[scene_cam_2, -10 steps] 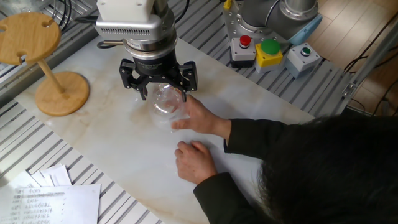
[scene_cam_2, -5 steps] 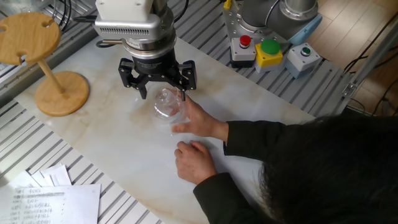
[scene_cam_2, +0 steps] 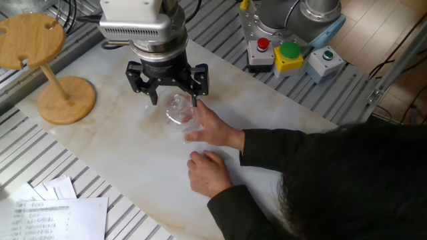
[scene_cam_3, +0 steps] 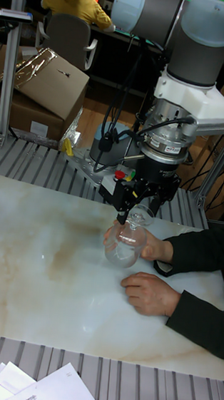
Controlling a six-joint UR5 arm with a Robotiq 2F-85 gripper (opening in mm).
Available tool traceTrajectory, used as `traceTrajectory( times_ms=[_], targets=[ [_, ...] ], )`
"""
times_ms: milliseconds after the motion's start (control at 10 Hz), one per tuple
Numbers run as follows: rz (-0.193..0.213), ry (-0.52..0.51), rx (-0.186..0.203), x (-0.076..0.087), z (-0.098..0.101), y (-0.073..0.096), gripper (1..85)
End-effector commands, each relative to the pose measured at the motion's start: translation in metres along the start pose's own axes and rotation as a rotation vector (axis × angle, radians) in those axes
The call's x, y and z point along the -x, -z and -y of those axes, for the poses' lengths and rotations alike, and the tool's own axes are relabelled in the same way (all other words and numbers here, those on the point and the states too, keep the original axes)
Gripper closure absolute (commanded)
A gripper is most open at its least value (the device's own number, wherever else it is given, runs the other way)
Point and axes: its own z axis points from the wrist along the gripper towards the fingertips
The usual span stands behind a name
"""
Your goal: Put the glass cup onto the shelf
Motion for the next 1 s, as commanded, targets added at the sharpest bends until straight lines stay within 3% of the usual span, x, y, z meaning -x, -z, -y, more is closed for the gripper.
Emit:
traceTrajectory(
  times_ms=[0, 200, 600, 700, 800, 900],
  targets=[
    [-0.002, -0.008, 0.005, 0.0019, -0.0018, 0.0041, 16.7],
    [-0.008, -0.014, 0.005, 0.001, -0.0014, 0.0054, 20.3],
    [-0.024, -0.081, 0.016, 0.0016, -0.0066, 0.0084, 55.7],
    [-0.029, -0.094, 0.013, 0.0001, -0.0057, 0.0088, 66.7],
    [-0.046, -0.109, -0.004, -0.0041, -0.0017, 0.0091, 84.7],
    [-0.043, -0.109, -0.006, -0.0033, -0.0014, 0.0092, 84.7]
  ],
)
